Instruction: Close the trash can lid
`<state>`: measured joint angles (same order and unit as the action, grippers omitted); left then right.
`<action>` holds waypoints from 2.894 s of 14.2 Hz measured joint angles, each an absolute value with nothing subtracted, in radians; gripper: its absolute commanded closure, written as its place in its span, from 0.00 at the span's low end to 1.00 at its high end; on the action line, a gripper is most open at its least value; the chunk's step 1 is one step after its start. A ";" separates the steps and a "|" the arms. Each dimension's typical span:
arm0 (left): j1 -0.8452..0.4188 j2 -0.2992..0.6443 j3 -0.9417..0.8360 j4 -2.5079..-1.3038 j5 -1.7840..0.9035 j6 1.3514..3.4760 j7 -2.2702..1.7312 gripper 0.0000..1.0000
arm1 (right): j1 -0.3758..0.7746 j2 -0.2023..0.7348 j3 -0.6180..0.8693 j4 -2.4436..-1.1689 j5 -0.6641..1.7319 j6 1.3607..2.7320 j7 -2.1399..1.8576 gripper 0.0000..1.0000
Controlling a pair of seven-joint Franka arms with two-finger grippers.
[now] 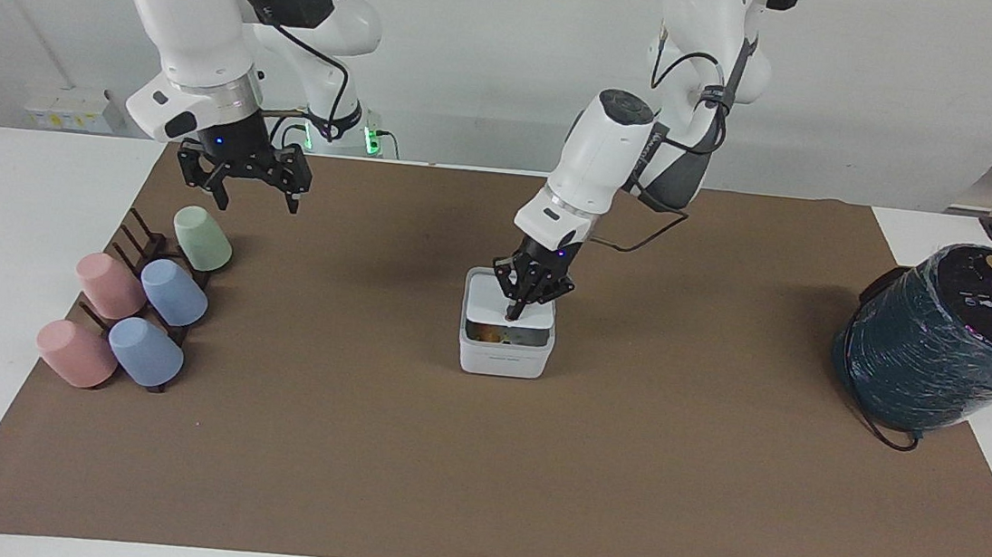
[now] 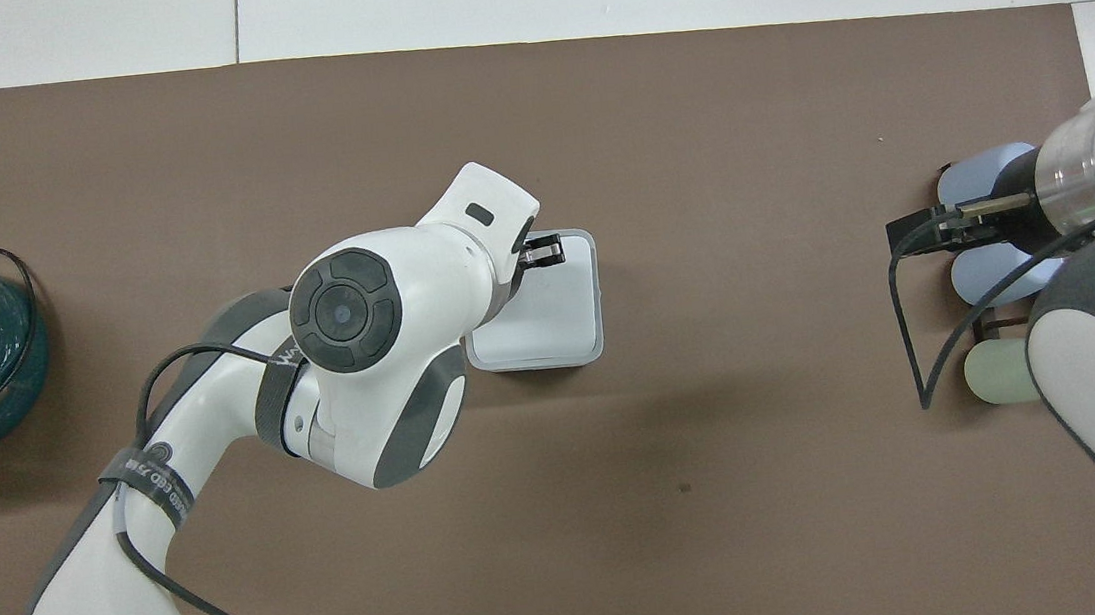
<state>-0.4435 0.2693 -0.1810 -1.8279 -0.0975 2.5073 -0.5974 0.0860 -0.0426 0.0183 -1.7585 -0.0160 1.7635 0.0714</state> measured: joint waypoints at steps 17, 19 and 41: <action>-0.429 0.326 -0.188 -1.815 -0.056 2.542 -0.564 1.00 | 0.086 -0.043 0.018 -1.759 -0.016 1.763 0.071 0.00; -0.427 0.330 -0.187 -1.773 -0.038 2.452 -0.563 0.99 | 0.086 -0.043 0.018 -1.759 -0.016 1.763 0.071 0.00; -0.015 0.189 -0.166 -1.397 -0.020 1.577 -0.057 0.52 | 0.086 -0.043 0.018 -1.759 -0.016 1.763 0.071 0.00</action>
<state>-0.0153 0.1887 -0.1663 -1.3968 -0.0204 1.5768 -0.0566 0.0860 -0.0427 0.0183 -1.7585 -0.0160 1.7635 0.0714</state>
